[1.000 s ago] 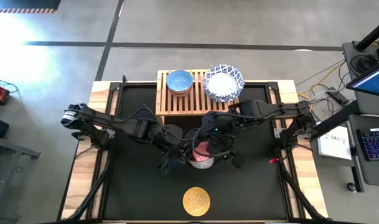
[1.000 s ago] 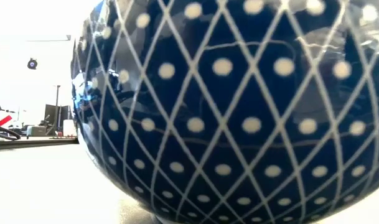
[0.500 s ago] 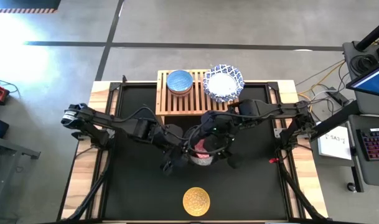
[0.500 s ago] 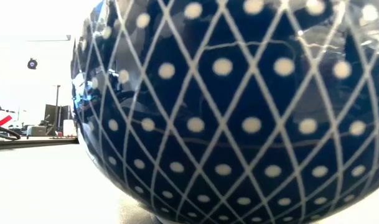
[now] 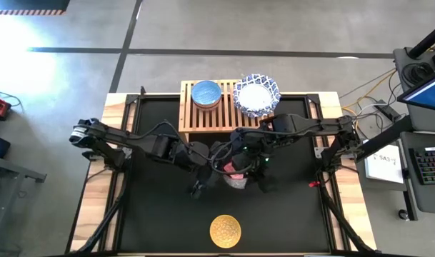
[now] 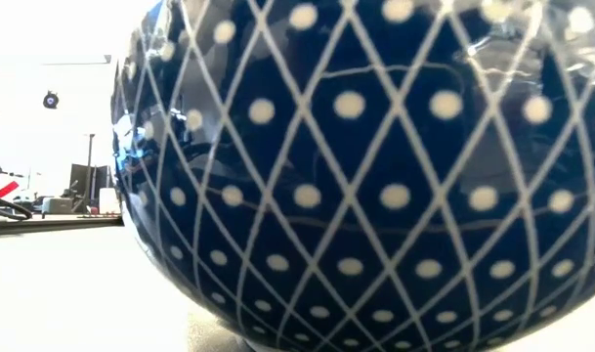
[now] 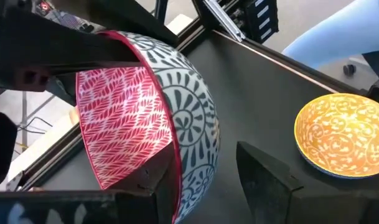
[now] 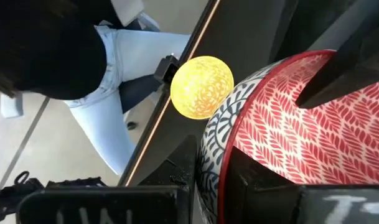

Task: Place and stack bowls onto a shelf
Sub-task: Stack the gray patterned bowl on the orange patterned bowl on the shelf

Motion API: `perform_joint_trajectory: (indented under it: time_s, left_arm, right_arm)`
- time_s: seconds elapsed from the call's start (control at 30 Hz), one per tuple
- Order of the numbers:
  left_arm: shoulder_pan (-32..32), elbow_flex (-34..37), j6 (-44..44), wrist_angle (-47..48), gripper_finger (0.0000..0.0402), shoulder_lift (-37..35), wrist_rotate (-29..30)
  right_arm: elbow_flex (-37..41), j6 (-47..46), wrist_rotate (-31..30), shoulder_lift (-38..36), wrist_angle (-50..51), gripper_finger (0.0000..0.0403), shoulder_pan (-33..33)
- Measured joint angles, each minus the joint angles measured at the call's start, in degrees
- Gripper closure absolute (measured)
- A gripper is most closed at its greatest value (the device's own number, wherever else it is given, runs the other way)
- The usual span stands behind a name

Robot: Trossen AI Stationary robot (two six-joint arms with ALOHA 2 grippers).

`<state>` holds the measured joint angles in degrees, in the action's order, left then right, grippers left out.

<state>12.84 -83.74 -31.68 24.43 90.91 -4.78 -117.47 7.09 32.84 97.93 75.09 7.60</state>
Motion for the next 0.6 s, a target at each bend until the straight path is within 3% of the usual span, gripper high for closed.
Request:
perform_joint_trajectory:
  time_s: [0.13, 0.47, 0.6]
  left_arm:
    - [0.0, 0.0, 0.1, 0.3, 0.0263, 0.0, 1.4]
    - [0.1, -0.9, -1.4, 0.6, 0.0263, -0.3, 20.2]
    - [0.1, -3.5, -2.3, 0.5, 0.0263, -0.3, 22.1]
  right_arm:
    - [0.0, 0.4, -1.8, -0.1, 1.2, 0.037, -0.4]
    - [-0.1, 0.2, -5.0, -1.1, 4.7, 0.037, -4.3]
    - [-0.1, 0.2, -5.2, -1.1, 5.7, 0.037, -5.1]
